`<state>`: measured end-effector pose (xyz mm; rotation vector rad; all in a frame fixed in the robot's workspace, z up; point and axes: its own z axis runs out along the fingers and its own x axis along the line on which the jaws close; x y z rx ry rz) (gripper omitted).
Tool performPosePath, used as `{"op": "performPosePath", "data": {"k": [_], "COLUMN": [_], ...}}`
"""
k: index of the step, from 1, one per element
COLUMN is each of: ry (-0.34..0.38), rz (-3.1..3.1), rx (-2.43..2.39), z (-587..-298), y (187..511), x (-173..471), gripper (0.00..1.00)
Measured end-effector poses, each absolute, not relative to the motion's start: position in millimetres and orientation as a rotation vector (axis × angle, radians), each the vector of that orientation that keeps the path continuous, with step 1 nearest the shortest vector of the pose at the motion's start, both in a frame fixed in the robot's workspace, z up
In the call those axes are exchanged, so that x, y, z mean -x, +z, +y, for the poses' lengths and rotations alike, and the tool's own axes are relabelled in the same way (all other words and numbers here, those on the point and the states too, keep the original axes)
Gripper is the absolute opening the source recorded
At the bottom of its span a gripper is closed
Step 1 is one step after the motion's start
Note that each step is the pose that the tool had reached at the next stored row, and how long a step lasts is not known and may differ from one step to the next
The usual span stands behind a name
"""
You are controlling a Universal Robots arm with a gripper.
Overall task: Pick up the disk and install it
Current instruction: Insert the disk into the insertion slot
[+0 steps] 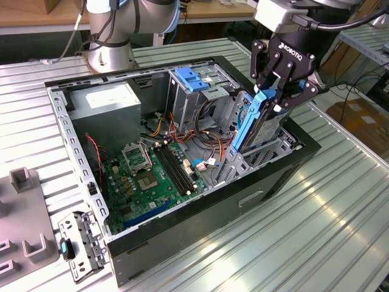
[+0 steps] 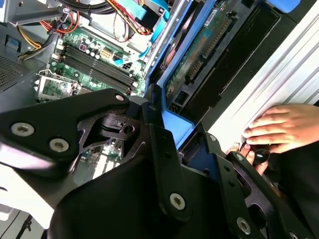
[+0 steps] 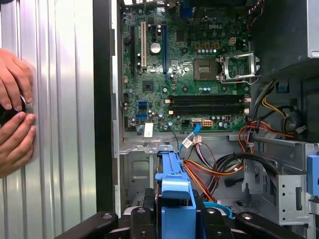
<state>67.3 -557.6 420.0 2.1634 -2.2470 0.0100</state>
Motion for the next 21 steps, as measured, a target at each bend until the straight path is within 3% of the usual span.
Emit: {"op": "performPosePath", "data": {"k": [16,18,21], "ry": [0.01,0.01,0.01], "rz": [-2.247,-2.247,-2.247], "rx": [-2.163,-2.163,-2.163], "z": [-557.6,-557.7,-557.6], "y": [386.6,386.6,386.5], "x": [-67.4,-67.4,-67.4], "gripper": [0.37,0.44,0.44]}}
